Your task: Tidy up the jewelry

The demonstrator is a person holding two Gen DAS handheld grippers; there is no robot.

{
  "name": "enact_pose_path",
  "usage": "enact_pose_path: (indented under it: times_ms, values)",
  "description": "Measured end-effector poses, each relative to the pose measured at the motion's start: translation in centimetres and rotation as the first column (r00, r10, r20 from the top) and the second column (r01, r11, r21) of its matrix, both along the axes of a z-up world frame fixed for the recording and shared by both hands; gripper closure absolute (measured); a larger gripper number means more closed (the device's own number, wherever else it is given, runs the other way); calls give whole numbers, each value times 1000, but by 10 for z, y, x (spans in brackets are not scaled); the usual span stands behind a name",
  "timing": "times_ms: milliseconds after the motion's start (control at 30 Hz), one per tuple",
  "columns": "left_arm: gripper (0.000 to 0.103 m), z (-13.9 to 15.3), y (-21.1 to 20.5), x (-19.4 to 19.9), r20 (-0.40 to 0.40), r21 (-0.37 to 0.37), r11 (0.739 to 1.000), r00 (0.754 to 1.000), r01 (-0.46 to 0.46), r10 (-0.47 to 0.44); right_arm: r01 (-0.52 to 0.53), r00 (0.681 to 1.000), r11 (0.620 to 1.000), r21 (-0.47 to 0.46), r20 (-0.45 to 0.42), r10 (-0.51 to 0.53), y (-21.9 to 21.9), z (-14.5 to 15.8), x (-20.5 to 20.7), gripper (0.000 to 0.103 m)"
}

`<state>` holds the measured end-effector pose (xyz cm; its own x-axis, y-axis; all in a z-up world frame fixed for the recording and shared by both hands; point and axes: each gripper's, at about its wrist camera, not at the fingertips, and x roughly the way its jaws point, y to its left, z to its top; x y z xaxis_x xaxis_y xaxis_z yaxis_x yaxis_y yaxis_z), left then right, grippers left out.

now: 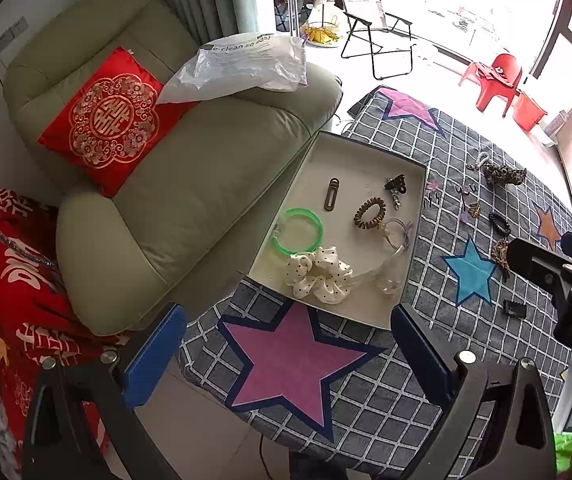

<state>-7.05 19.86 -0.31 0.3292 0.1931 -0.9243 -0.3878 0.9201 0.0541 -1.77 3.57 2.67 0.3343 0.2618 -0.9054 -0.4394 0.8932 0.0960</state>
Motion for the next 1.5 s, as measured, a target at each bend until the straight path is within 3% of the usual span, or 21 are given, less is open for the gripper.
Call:
enact_pose_path:
  times_ms: [1500]
  values:
    - [1, -4, 0, -2, -8, -3, 1000, 1000, -8, 8, -5, 1000, 1000, -4, -5, 5, 3, -2, -2, 15]
